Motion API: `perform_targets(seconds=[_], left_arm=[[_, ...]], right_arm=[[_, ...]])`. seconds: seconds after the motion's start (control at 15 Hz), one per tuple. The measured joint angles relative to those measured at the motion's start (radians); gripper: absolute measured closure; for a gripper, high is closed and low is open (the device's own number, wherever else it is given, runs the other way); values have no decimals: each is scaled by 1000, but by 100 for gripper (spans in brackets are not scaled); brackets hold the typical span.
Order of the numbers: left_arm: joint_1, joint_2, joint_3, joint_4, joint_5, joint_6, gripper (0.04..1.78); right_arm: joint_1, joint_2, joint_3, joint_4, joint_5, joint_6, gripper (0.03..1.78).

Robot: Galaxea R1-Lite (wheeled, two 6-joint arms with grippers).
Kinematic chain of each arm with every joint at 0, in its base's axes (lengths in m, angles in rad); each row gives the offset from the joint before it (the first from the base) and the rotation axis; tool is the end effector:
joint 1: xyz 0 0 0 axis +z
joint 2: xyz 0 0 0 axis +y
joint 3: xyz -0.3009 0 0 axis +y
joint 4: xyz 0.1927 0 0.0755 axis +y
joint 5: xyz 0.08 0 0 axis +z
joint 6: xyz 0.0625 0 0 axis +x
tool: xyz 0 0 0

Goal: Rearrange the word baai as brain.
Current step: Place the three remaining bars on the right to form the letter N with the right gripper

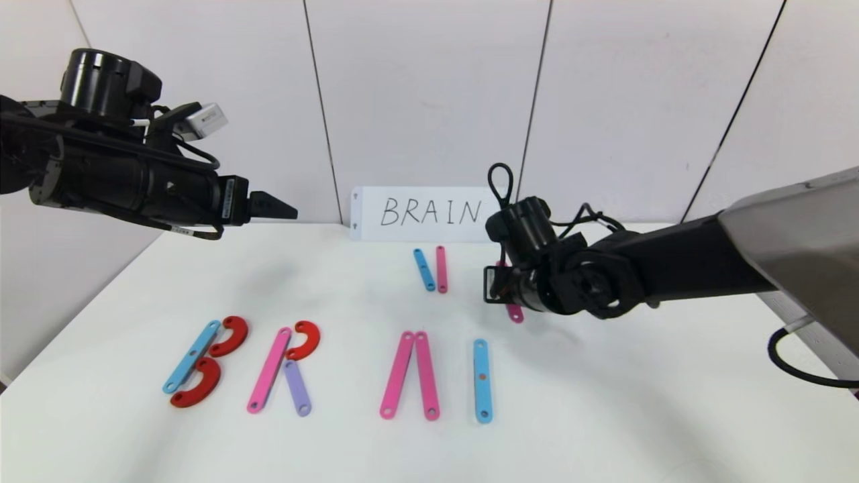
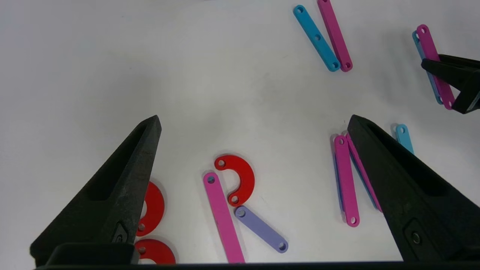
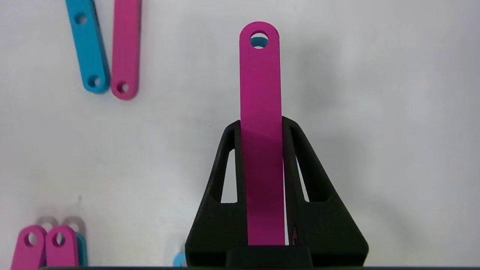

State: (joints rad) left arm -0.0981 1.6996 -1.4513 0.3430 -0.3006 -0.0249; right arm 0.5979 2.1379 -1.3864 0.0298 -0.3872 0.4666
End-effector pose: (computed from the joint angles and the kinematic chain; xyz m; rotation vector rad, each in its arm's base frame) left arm 0.3564 -0.0537 0.2464 -0.0840 0.5970 -0.3796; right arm 0.3868 0.2349 0.0803 0.0764 0.7130 0.0348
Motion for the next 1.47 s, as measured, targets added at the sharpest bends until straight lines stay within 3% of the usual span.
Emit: perform_targets(seconds=[0.53,1.27,1.47], left_arm=[[0,-1,2,1,0,1,8],[0,-5,3,3,-1,2,8],[0,-5,3,5,-1,2,8]], right_arm=[[29,-114,246,-4,-3,139,151],[66,-127,349,-21,-2,144,151],[69,-128,356,-19,1,143,144]])
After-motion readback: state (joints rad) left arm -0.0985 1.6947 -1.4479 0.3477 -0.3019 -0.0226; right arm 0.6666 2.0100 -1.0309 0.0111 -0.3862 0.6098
